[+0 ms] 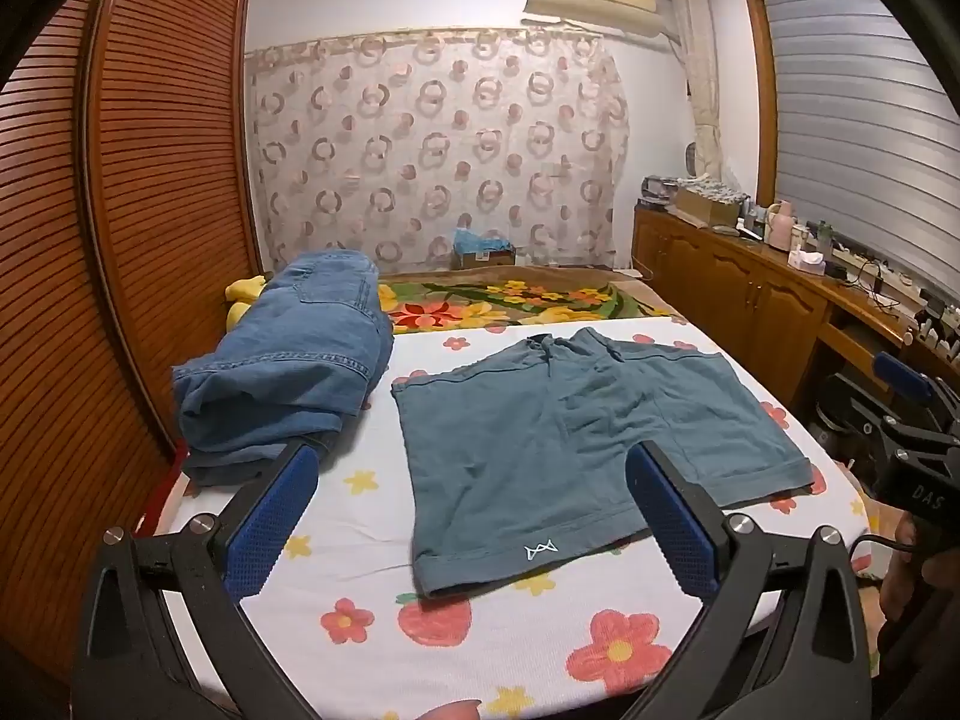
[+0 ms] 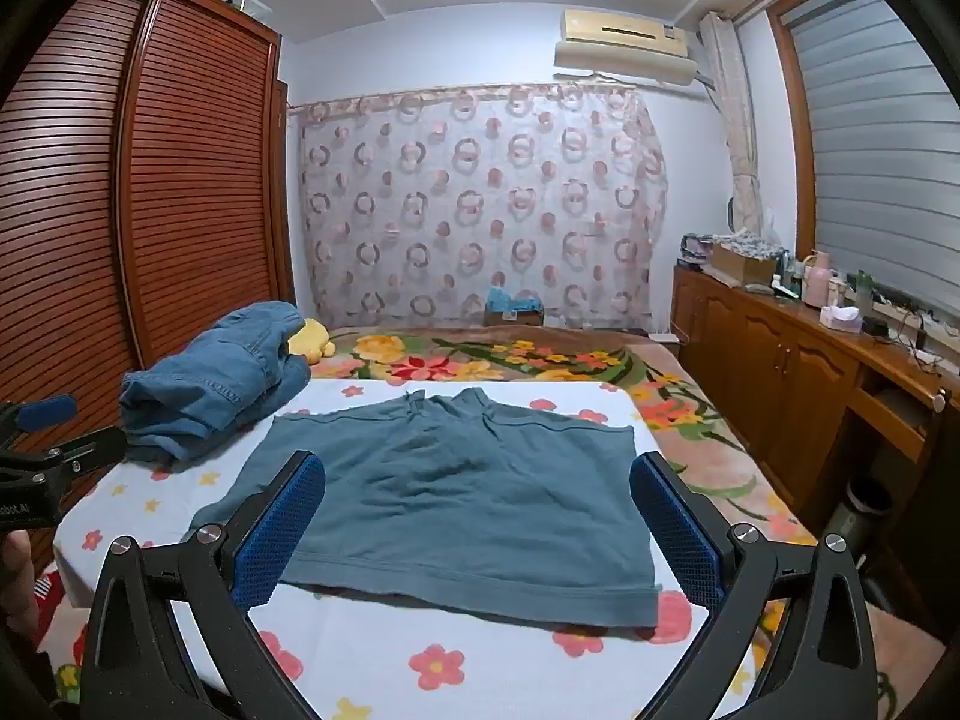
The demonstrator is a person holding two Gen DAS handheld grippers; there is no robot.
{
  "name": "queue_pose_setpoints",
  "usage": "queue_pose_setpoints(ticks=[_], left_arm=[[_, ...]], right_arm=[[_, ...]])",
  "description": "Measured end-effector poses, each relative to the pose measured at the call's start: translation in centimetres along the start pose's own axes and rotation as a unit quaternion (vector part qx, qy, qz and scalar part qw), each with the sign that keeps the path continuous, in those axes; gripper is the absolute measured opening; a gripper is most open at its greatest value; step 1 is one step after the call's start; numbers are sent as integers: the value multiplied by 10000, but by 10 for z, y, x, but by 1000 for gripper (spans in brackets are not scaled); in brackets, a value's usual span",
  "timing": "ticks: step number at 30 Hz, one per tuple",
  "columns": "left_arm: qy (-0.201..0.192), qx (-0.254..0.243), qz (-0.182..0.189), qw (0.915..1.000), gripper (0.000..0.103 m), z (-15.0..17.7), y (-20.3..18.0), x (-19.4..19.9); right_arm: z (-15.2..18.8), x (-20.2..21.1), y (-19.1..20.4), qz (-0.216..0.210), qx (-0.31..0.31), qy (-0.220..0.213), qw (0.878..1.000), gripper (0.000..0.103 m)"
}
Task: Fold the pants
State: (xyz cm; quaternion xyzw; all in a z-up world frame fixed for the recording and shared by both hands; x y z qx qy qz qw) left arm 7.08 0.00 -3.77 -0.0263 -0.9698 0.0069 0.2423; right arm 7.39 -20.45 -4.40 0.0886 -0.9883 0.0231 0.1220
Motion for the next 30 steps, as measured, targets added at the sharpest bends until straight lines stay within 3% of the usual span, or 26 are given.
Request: queue_pose_setpoints(ticks=[30], left_arm=[[-31,-58,-37,10000,103,-1,0,0]], right_arm=[[-1,1,1,32,34,-30,10000,102]])
Point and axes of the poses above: each gripper's, at about its wrist camera, not at the fingertips, and x roughly against the way its jaws point, y to its left, z to its underside, the point moved 8 cm from there along -x, roughly the way its jaws point, and after that the axes turned 3 degrees about z, right-handed, at the moved point
